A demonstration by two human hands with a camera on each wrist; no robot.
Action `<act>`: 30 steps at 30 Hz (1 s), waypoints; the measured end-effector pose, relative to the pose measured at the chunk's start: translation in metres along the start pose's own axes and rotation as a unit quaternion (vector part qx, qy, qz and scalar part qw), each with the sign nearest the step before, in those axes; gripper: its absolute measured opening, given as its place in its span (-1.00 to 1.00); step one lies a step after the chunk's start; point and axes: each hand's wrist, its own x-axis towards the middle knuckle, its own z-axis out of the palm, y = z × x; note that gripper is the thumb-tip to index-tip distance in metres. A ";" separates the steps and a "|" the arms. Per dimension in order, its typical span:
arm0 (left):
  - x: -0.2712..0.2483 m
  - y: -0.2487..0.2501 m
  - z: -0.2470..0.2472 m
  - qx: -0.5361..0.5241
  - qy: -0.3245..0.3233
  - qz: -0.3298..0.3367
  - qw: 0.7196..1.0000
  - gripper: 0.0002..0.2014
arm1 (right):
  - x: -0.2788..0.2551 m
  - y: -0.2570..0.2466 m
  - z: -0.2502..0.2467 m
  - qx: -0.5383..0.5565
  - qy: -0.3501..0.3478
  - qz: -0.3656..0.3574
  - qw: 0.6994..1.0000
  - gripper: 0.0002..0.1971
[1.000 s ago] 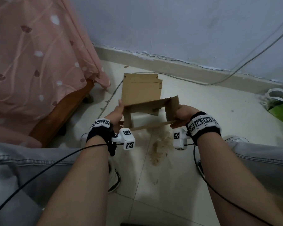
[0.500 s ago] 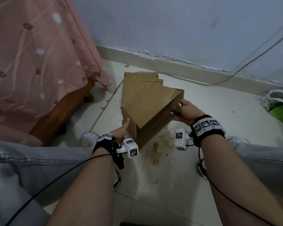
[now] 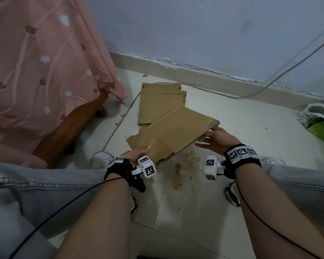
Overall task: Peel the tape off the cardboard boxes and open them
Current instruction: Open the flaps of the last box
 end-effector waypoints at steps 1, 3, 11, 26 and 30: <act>-0.015 0.008 0.004 -0.013 0.005 0.013 1.000 -0.12 | -0.001 0.003 -0.001 0.011 -0.009 0.000 1.000 -0.60; -0.031 0.014 0.006 -0.040 0.024 0.038 0.998 -0.25 | -0.002 0.008 -0.006 0.060 -0.026 0.000 0.998 -0.54; -0.061 0.027 0.014 -0.155 0.140 0.108 0.972 -0.30 | 0.011 0.012 -0.024 -0.077 0.169 0.011 0.982 -0.66; -0.057 0.053 0.015 0.021 0.269 0.119 0.956 -0.27 | 0.031 0.025 -0.015 -0.024 0.160 0.034 0.986 -0.59; -0.058 0.057 0.020 0.035 0.284 0.030 0.958 0.04 | 0.039 0.030 -0.004 0.054 0.204 0.024 0.977 -0.67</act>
